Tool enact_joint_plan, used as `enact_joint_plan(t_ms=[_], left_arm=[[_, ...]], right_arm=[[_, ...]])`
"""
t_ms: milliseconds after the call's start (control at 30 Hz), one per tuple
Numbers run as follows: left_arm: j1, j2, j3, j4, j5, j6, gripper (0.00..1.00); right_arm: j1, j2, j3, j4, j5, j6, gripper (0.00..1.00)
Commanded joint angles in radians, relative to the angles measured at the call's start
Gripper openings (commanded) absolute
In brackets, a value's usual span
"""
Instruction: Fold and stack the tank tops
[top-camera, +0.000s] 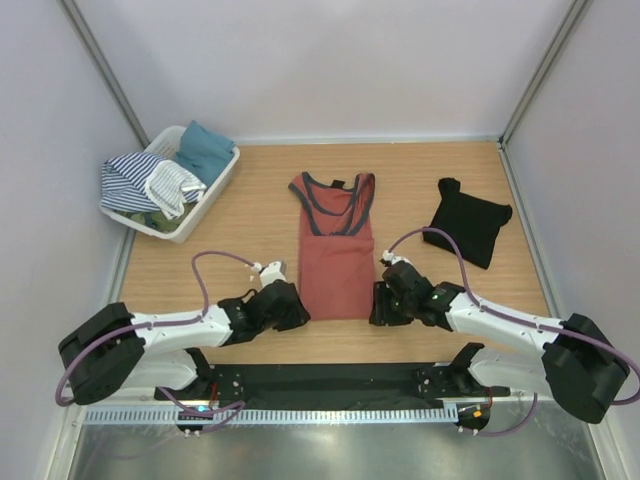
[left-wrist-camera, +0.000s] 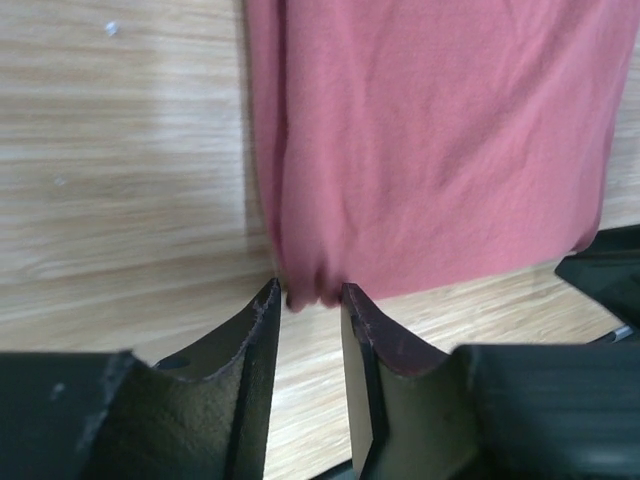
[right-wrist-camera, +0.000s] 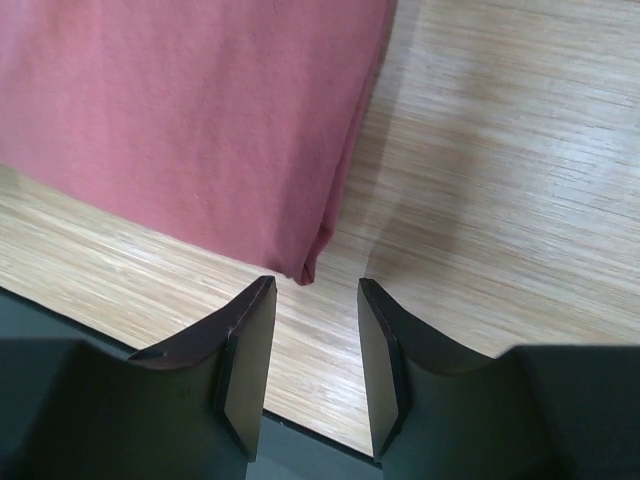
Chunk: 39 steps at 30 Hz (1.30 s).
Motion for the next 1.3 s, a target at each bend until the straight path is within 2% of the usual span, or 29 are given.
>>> enact_joint_plan(t_ms=[0, 233, 367, 567, 667, 733, 900, 1167, 1233, 1267], left_arm=[[-0.002, -0.051, -0.052, -0.145, 0.010, 0.013, 0.34], [-0.002, -0.138, -0.044, -0.226, -0.011, 0.018, 0.39], [-0.004, -0.099, -0.030, -0.219, -0.011, 0.025, 0.38], [-0.002, -0.043, 0.011, -0.200, -0.005, 0.045, 0.45], [-0.002, -0.046, 0.022, -0.195, -0.011, 0.057, 0.46], [-0.002, -0.032, 0.031, -0.197, -0.022, 0.064, 0.46], [-0.002, 0.026, 0.057, -0.191, -0.025, 0.073, 0.40], [-0.002, 0.101, 0.071, -0.120, 0.007, 0.077, 0.36], [-0.002, 0.113, 0.079, -0.117, 0.007, 0.082, 0.30], [-0.002, 0.127, 0.079, -0.117, 0.010, 0.084, 0.19]], right_arm=[[0.008, -0.030, -0.015, 0.073, -0.008, 0.044, 0.45], [0.008, -0.023, 0.015, 0.070, 0.012, 0.017, 0.45], [0.008, 0.028, 0.024, 0.088, 0.013, 0.006, 0.41], [0.008, 0.060, 0.036, 0.102, 0.050, -0.016, 0.39], [0.008, 0.071, 0.050, 0.096, 0.056, -0.029, 0.33], [0.008, 0.080, 0.059, 0.094, 0.056, -0.039, 0.25], [0.008, 0.082, 0.065, 0.094, 0.041, -0.043, 0.08], [0.010, 0.074, 0.070, 0.085, 0.032, -0.043, 0.05], [0.008, 0.072, 0.070, 0.084, 0.030, -0.043, 0.05], [0.010, 0.071, 0.071, 0.082, 0.030, -0.042, 0.05]])
